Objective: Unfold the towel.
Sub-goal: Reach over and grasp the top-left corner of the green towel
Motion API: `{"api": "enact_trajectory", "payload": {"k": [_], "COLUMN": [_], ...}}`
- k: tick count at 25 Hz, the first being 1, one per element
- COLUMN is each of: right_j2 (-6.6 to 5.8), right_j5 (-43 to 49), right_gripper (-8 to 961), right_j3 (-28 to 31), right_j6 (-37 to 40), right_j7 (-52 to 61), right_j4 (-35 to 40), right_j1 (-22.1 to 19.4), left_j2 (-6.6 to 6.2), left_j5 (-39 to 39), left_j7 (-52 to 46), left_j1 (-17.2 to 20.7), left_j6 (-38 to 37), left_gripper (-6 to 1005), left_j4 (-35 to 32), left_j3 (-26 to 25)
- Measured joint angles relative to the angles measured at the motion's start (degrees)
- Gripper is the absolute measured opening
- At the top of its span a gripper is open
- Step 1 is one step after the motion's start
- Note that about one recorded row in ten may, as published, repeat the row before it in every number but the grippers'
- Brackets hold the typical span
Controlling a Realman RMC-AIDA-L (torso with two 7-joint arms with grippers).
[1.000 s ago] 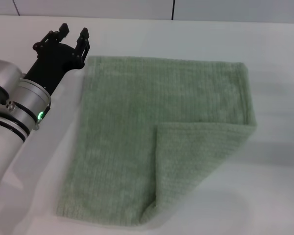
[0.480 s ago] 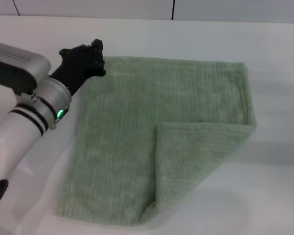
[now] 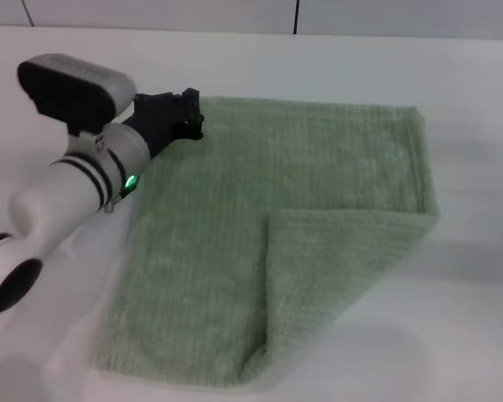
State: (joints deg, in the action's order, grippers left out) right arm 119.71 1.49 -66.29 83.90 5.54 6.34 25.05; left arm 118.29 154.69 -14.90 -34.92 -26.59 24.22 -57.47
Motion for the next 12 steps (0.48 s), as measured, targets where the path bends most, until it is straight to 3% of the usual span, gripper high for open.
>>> {"api": "enact_trajectory", "payload": {"k": [12], "right_j2": [0.00], "right_j5": [0.00], "right_gripper": [776], "right_j3": [-0.28], "right_j6": [0.03], "right_j7": [0.00], "right_j4": [-0.09], "right_j1": [-0.04], "left_j2": [0.25], "left_j5": [-0.27], "left_j7": [0.17], "left_j1": [-3.30], "left_j6": [6.70], "left_gripper": [-1], "left_j4": [-2.79], "left_j3": [-3.43]}}
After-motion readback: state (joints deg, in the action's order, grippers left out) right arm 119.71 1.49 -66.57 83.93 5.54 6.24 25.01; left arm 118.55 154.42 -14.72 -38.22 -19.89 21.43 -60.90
